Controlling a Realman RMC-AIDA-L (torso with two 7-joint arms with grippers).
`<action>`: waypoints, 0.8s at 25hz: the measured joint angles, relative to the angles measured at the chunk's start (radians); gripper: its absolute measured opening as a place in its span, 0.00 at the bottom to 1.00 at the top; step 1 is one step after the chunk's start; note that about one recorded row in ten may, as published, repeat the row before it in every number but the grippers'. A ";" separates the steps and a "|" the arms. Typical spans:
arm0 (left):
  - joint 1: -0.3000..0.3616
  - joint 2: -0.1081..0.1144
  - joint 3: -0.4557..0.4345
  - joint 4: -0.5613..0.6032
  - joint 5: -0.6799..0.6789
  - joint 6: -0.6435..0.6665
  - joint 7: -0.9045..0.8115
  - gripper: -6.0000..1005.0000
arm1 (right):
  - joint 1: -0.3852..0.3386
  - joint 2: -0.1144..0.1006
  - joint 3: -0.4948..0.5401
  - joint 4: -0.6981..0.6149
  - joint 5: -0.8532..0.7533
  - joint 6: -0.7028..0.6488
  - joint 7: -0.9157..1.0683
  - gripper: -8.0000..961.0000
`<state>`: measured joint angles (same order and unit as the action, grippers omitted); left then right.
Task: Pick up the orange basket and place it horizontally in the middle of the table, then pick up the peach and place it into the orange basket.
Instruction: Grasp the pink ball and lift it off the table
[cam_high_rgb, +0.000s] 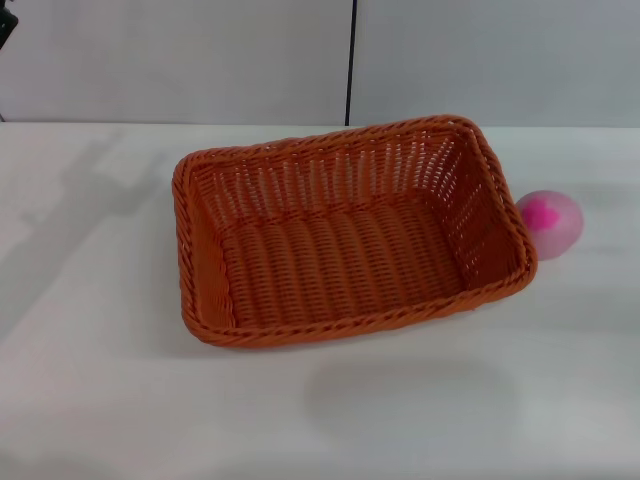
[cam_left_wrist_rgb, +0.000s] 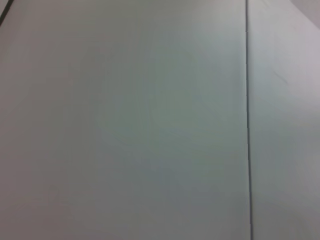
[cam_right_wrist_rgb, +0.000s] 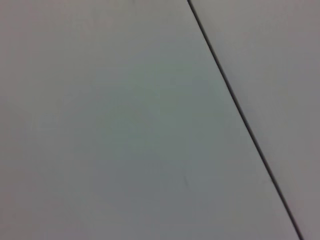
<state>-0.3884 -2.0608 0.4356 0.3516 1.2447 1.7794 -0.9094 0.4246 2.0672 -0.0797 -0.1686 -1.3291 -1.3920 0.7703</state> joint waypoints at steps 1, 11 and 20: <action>0.000 0.000 0.000 0.000 0.000 0.000 0.000 0.72 | 0.003 0.000 -0.008 -0.006 -0.001 0.000 0.002 0.60; -0.012 -0.001 0.000 -0.005 -0.003 -0.037 0.088 0.72 | -0.008 -0.019 -0.183 -0.157 -0.035 0.005 0.226 0.60; -0.022 0.001 0.008 -0.039 0.000 -0.078 0.083 0.72 | 0.004 -0.105 -0.300 -0.489 -0.492 -0.099 0.855 0.60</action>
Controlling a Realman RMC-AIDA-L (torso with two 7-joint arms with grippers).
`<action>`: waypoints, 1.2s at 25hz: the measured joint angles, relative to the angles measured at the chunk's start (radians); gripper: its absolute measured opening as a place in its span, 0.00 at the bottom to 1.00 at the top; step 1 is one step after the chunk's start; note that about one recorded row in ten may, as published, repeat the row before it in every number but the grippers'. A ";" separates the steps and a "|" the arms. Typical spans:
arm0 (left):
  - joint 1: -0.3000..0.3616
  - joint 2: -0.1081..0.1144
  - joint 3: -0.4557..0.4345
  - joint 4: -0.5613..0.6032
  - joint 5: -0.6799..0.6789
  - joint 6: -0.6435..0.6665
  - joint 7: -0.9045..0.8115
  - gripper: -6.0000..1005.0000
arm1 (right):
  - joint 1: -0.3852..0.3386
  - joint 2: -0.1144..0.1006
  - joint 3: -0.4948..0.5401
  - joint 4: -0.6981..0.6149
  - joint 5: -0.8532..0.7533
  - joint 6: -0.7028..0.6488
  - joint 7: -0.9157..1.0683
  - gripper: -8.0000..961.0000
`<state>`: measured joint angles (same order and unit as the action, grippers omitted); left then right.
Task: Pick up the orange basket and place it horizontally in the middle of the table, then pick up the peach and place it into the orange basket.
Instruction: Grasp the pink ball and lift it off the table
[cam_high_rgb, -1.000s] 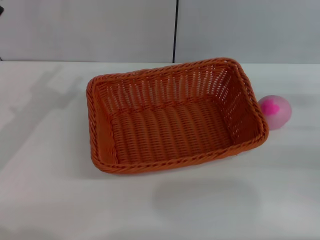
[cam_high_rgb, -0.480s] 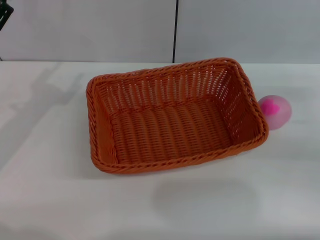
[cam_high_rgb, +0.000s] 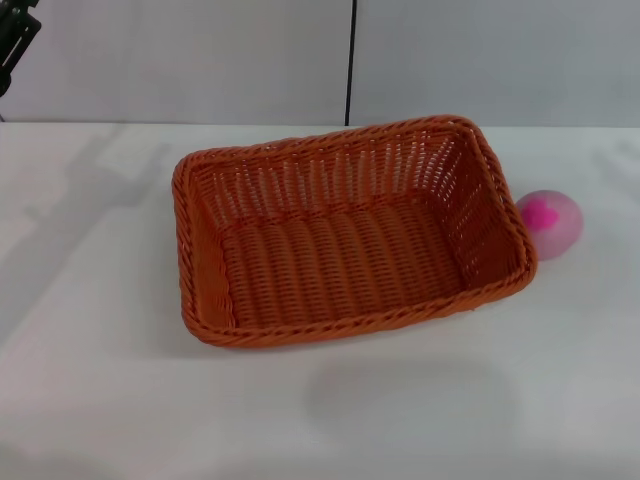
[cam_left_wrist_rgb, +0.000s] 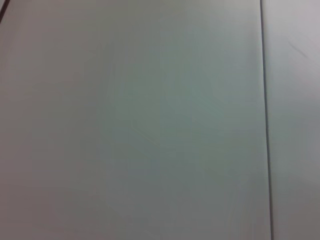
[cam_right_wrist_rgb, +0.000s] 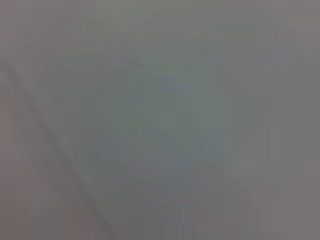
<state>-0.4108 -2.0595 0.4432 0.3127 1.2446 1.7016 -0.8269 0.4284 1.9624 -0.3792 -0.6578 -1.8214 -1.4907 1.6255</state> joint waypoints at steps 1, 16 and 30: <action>0.000 0.000 0.000 0.000 0.000 0.000 0.000 0.72 | 0.000 0.000 0.000 0.000 0.000 0.000 0.000 0.60; -0.021 -0.001 0.004 -0.036 0.006 0.010 -0.002 0.72 | 0.188 -0.062 -0.090 -0.177 -0.554 -0.210 0.292 0.60; 0.022 -0.003 0.017 -0.049 0.011 0.101 -0.013 0.72 | 0.235 -0.054 -0.279 -0.147 -0.607 -0.092 0.361 0.60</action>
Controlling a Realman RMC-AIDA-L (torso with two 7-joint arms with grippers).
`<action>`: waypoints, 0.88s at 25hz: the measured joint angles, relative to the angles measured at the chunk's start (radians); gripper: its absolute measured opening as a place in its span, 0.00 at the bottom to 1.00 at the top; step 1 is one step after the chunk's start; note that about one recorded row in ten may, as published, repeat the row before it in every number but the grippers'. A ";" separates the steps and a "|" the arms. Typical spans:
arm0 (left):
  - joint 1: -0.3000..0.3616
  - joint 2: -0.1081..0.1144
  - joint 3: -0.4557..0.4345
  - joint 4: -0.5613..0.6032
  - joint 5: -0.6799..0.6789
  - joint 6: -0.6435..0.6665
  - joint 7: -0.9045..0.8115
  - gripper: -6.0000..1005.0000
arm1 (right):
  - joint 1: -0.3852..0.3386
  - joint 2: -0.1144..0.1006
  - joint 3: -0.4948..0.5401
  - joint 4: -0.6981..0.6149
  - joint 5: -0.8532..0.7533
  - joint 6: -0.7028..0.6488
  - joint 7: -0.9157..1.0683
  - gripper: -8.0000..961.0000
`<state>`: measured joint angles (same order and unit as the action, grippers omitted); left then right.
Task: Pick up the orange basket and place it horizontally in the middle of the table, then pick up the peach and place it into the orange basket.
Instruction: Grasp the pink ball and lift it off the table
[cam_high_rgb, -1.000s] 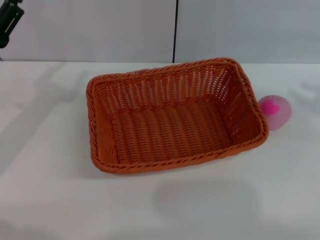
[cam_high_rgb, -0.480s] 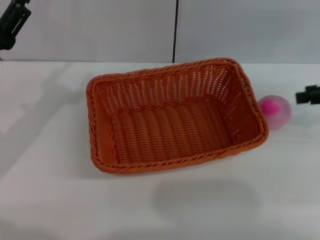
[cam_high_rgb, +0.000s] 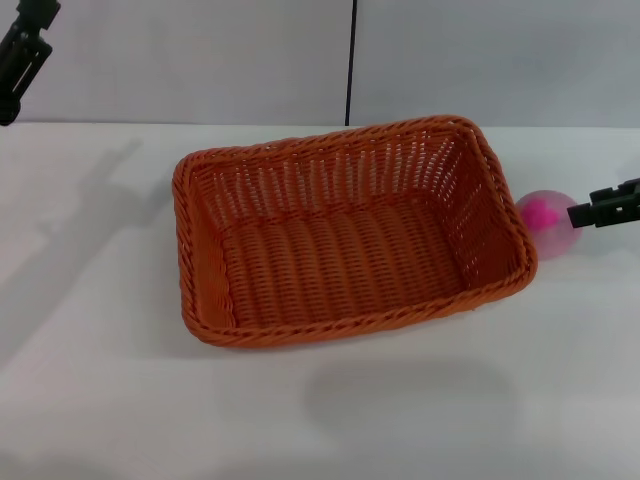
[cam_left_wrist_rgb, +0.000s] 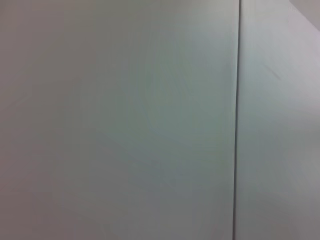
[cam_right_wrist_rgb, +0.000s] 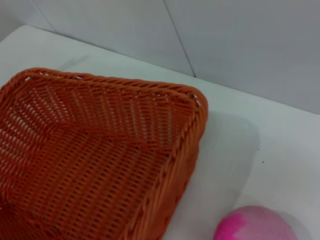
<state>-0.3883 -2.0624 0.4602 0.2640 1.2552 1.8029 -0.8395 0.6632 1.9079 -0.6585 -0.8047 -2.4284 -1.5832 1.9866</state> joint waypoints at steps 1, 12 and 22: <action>0.000 0.000 0.000 0.000 0.000 0.000 0.000 0.72 | 0.000 0.000 0.000 0.000 0.000 0.000 0.000 0.60; 0.025 -0.001 0.000 -0.017 0.000 0.035 -0.001 0.72 | 0.010 0.004 -0.019 0.070 -0.029 0.098 -0.002 0.60; 0.043 0.001 0.000 -0.031 0.001 0.041 -0.001 0.72 | 0.015 0.027 -0.057 0.085 -0.031 0.152 -0.003 0.60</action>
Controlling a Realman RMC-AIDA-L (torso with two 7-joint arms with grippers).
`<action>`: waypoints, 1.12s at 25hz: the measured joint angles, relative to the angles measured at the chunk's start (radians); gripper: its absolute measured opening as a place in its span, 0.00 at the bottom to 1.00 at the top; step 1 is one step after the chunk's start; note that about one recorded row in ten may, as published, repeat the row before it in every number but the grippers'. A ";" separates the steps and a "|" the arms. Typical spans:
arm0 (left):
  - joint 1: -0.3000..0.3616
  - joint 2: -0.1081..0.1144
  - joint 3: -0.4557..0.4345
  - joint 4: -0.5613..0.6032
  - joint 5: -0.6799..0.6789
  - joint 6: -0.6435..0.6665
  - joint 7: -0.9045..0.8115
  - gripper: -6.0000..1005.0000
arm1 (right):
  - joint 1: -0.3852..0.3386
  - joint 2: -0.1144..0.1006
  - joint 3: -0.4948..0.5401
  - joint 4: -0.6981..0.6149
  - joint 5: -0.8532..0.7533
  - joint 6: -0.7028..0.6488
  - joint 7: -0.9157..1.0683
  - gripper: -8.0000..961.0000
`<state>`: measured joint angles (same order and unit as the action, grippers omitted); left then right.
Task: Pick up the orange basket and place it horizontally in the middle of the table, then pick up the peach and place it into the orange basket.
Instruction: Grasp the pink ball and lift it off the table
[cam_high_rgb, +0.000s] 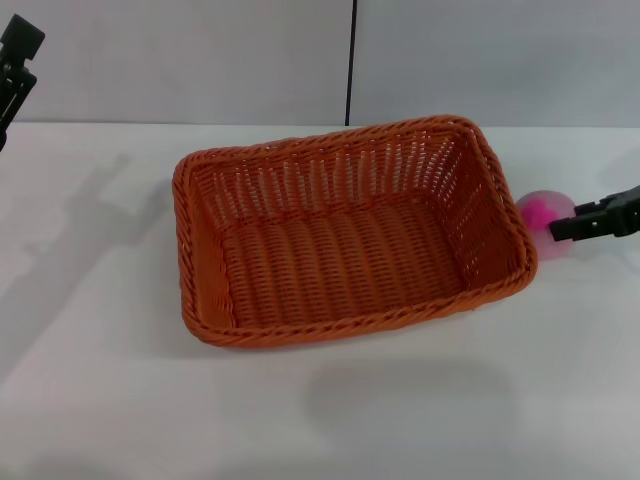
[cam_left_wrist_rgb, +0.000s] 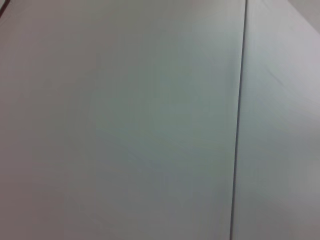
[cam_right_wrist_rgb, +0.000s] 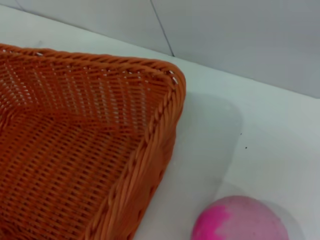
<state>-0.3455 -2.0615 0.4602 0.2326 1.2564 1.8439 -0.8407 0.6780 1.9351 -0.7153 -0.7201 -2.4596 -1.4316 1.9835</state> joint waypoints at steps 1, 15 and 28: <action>0.001 0.000 0.000 0.000 0.000 0.000 0.000 0.72 | 0.000 0.000 0.000 0.000 0.000 0.000 0.000 0.60; 0.008 -0.002 0.000 -0.004 0.000 0.003 0.000 0.72 | 0.000 0.025 0.000 0.030 0.007 0.083 -0.001 0.55; 0.003 0.003 -0.010 -0.004 -0.009 0.006 -0.008 0.72 | -0.053 0.052 0.012 -0.056 0.057 0.030 0.001 0.19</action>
<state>-0.3423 -2.0588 0.4503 0.2284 1.2472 1.8495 -0.8488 0.6252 1.9874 -0.7037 -0.7757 -2.4028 -1.4016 1.9849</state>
